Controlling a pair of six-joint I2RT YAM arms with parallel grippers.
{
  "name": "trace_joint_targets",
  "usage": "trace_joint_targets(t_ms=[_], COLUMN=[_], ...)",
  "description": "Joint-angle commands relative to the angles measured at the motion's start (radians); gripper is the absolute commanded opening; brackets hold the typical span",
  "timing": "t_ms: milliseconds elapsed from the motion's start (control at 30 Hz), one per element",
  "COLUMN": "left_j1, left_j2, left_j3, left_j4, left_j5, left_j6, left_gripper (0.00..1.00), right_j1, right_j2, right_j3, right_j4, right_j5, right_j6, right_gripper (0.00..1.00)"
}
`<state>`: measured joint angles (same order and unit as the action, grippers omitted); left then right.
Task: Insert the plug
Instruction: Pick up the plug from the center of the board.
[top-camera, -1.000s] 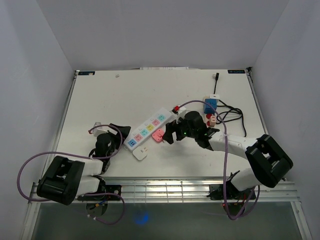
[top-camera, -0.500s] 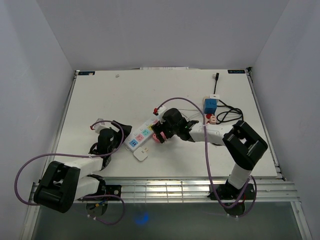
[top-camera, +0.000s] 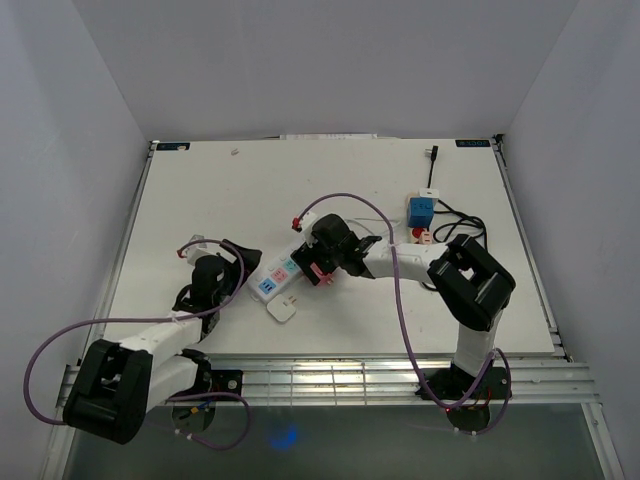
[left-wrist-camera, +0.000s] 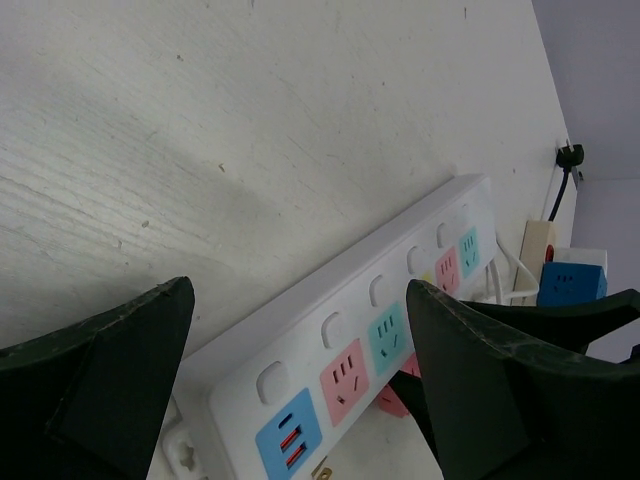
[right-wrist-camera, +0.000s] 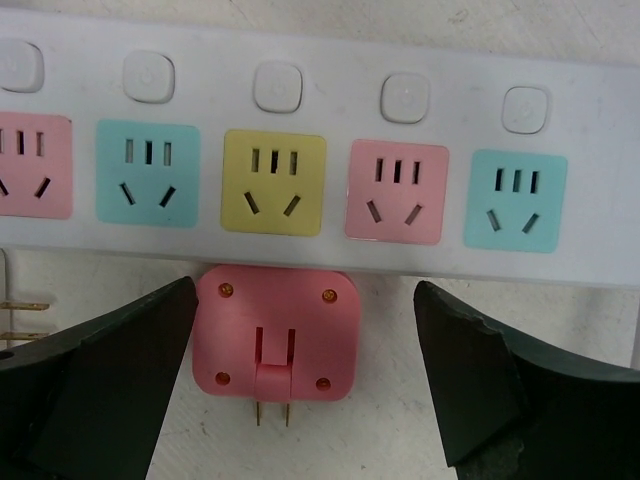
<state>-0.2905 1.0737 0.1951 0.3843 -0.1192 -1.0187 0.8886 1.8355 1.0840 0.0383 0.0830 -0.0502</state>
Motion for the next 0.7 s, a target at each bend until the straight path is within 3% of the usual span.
trace_joint_targets(t_ms=[0,233,333,533,667], left_j1=[0.004,0.004,0.004,0.004,0.004], left_j2=[-0.052,-0.049,-0.037,-0.049,-0.047], left_j3=[0.036,0.046,0.058,0.086,0.121], left_j4=[-0.039,-0.042,-0.048,-0.058,-0.062], left_j5=[0.010,0.036,0.047,0.094,0.179], left_j6=[0.029,0.040,0.051,0.127,0.157], left_gripper=[0.98,0.98,0.98,0.98,0.98], right_j1=[0.016,0.024,0.027,0.032,0.041], right_j2=[-0.019,-0.015,-0.001,-0.064,-0.181], right_j3=[-0.028,-0.027,-0.018,-0.070,-0.150], right_j4=[-0.068,-0.104,-0.118,-0.069,0.052], right_j5=[-0.022,-0.043,-0.039,-0.049,-0.052], right_j6=[-0.016,-0.014,-0.010,0.021,0.036], right_gripper=[0.94,0.90,0.99,0.80,0.77])
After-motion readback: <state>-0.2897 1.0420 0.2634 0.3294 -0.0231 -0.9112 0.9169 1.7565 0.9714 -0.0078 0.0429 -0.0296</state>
